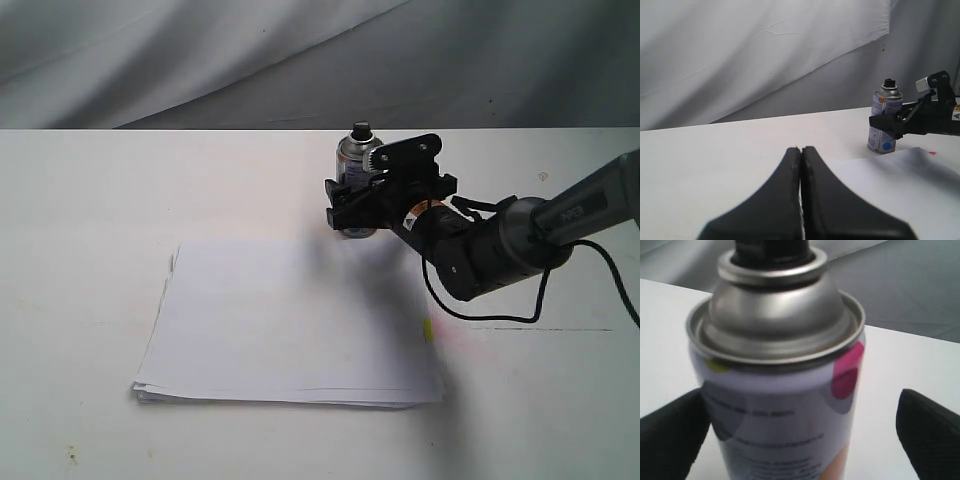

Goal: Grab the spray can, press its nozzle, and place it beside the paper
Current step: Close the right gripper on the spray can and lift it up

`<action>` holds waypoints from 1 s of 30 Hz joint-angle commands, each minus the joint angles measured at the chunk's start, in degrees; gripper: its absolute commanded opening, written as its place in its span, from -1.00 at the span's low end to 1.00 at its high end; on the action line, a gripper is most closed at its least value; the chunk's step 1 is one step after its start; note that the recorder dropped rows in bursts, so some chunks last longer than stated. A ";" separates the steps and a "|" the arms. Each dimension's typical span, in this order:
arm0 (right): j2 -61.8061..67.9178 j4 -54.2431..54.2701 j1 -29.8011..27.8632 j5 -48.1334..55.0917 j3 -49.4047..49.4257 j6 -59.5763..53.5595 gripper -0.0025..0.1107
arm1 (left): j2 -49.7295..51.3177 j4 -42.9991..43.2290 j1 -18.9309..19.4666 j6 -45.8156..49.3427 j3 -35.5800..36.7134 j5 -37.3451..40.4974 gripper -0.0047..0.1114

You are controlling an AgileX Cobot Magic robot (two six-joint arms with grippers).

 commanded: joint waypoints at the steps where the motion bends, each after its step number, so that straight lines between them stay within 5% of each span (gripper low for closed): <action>1: -0.11 -0.37 -0.26 1.03 -0.50 -0.17 0.66 | -0.27 0.19 0.09 -0.44 0.27 -0.77 -0.92; 7: -0.11 -1.12 -0.26 1.86 -0.50 -0.17 0.30 | -0.27 0.19 0.09 -0.44 0.27 -0.77 -0.92; 10: -0.11 -1.12 -0.26 3.38 -0.50 -0.17 -0.36 | -0.27 0.19 0.09 -0.44 0.27 -0.77 -0.92; 14: -0.11 -1.33 -0.26 3.38 -0.50 -0.17 -0.93 | -0.27 0.19 0.09 -0.44 0.27 -0.77 -0.92; 21: -7.25 -6.59 -0.26 10.19 -0.50 -0.31 -0.96 | -0.27 0.19 0.09 -0.44 0.27 -0.77 -0.92; 30: -25.00 -15.95 -0.15 36.82 -0.50 -0.15 -0.96 | -0.27 0.19 0.09 -0.44 0.27 -0.77 -0.92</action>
